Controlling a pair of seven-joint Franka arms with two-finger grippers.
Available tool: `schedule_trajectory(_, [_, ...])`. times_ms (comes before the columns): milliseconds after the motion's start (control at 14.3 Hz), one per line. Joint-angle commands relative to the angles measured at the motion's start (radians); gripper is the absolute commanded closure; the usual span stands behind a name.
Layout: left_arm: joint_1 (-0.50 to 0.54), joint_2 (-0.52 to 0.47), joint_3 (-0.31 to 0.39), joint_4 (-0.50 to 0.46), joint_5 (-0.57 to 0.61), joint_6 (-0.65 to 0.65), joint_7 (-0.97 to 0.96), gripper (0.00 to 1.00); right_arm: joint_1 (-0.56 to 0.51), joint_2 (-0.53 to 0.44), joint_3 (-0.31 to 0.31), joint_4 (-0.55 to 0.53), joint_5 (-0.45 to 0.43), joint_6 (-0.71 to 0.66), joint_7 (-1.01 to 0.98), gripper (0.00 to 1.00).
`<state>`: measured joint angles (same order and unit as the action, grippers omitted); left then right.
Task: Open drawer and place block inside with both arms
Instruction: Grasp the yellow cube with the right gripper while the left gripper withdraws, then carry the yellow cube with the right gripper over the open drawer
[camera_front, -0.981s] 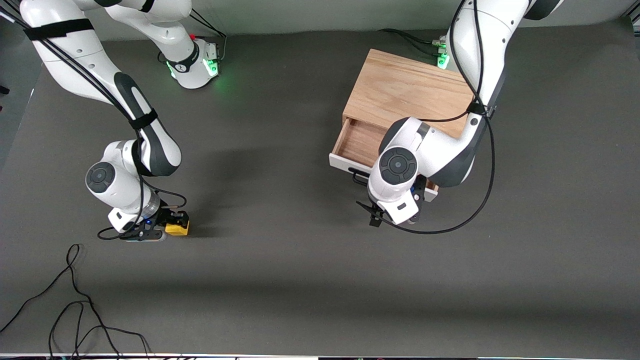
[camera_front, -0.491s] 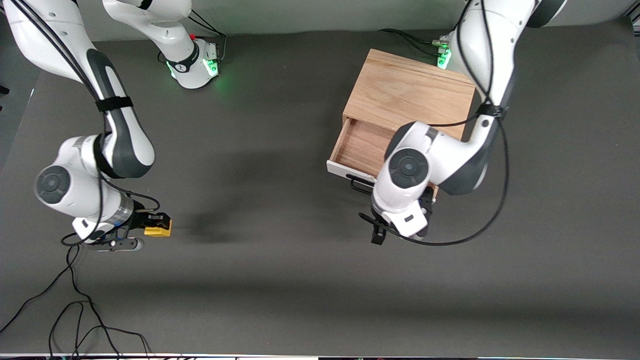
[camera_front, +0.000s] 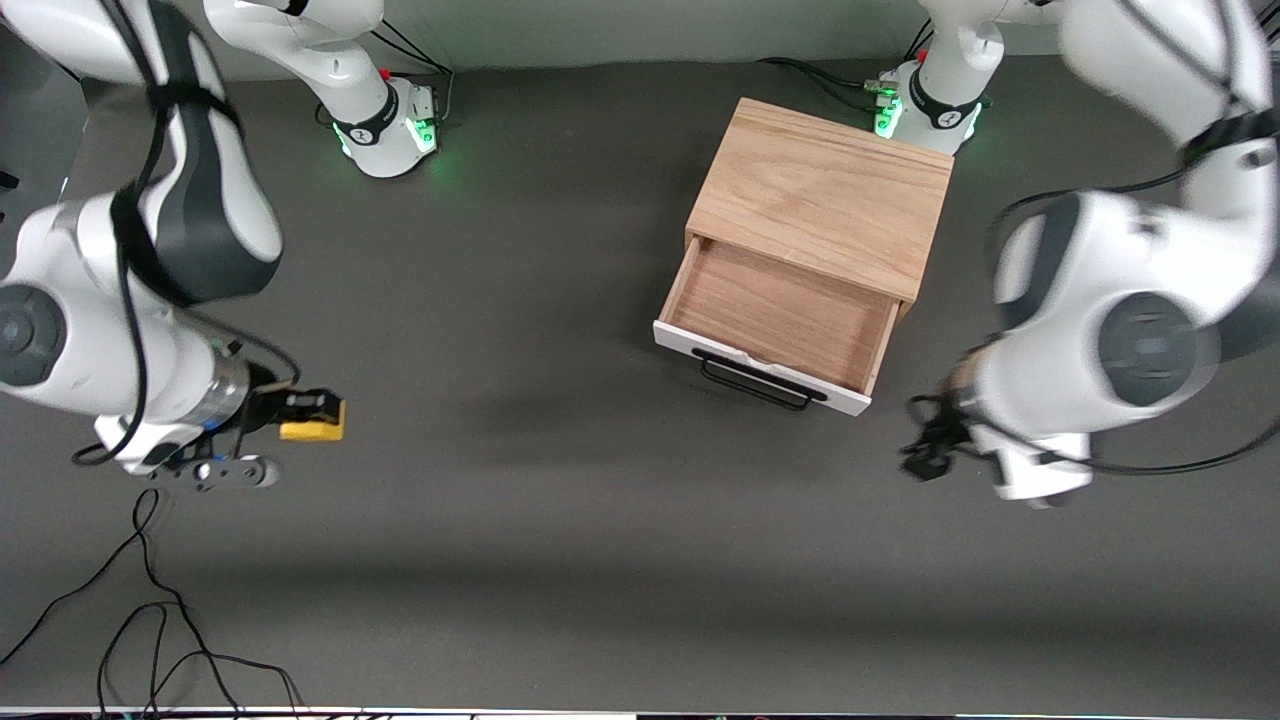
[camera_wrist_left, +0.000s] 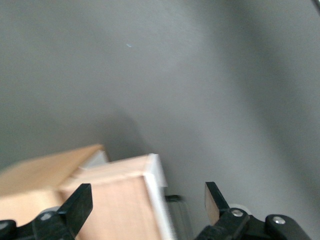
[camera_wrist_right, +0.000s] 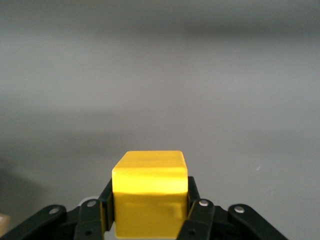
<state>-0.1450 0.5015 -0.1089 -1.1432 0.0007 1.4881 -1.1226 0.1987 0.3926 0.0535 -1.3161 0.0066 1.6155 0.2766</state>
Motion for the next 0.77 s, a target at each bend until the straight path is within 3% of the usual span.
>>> schedule_trajectory(0, [0.096, -0.112, -0.008, -0.09, -0.024, -0.092, 0.28, 0.0, 0.157, 0.025, -0.011, 0.139, 0.007, -0.113, 0.213, 0.83])
schedule_trajectory(350, [0.192, -0.222, -0.002, -0.205, -0.011, -0.157, 0.678, 0.0, 0.381, 0.097, 0.02, 0.314, 0.058, -0.057, 0.617, 0.83])
schedule_trajectory(491, [0.206, -0.27, -0.002, -0.263, 0.004, -0.154, 0.817, 0.0, 0.456, 0.133, 0.032, 0.318, 0.058, 0.06, 0.772, 0.83])
schedule_trajectory(701, [0.217, -0.377, -0.001, -0.398, 0.016, -0.079, 0.995, 0.0, 0.548, 0.215, 0.032, 0.321, 0.056, 0.188, 0.796, 0.83])
